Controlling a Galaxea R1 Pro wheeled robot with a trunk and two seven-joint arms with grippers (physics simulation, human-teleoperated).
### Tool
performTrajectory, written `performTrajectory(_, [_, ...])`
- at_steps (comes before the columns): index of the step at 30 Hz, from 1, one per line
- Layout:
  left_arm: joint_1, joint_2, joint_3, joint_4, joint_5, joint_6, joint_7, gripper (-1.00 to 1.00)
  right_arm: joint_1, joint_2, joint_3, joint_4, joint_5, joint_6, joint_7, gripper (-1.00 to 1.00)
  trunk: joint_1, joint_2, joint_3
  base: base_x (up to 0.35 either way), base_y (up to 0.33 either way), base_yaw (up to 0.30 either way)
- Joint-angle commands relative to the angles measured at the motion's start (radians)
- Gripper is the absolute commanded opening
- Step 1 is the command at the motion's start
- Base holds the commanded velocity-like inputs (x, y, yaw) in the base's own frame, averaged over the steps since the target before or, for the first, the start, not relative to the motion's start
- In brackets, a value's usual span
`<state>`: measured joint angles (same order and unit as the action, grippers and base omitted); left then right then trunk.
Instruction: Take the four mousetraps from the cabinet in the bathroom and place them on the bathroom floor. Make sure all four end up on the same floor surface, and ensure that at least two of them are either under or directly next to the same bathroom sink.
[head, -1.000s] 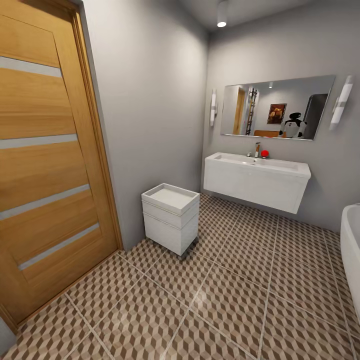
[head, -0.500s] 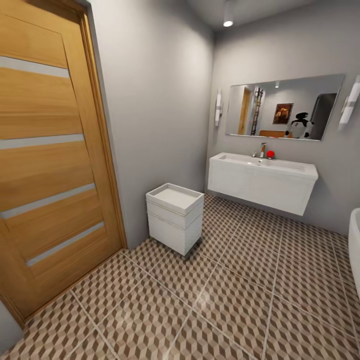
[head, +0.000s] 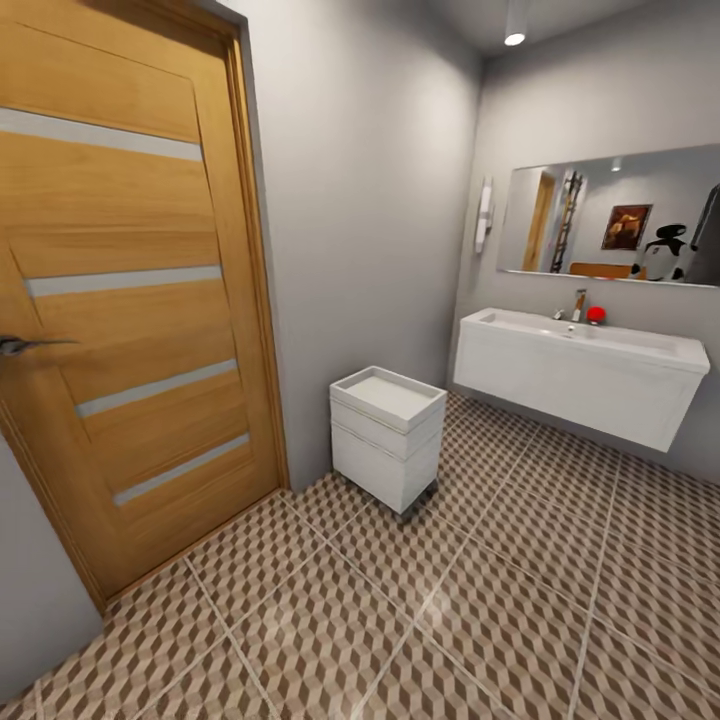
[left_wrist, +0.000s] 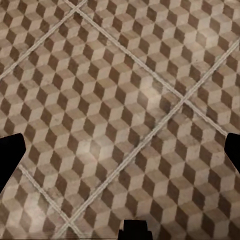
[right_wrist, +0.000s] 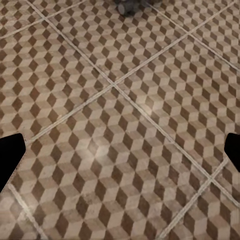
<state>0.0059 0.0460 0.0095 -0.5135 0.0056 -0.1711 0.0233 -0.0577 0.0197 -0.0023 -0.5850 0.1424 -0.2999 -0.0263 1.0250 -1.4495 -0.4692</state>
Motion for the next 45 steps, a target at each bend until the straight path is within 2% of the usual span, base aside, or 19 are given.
performTrajectory(1, [0.000, 0.000, 0.000, -0.001, 0.001, -0.002, 0.002, 1.00, -0.001, 0.000, 0.000, 0.001, 0.008, -0.002, -0.003, 1.00, 0.000, 0.000, -0.001, 0.000, 0.000, 0.269])
performTrajectory(45, [0.001, -0.002, 0.000, -0.001, 0.001, -0.002, 0.002, 1.00, -0.001, -0.001, -0.001, -0.001, 0.008, -0.002, -0.004, 1.00, 0.000, 0.000, -0.001, 0.000, 0.000, 0.269])
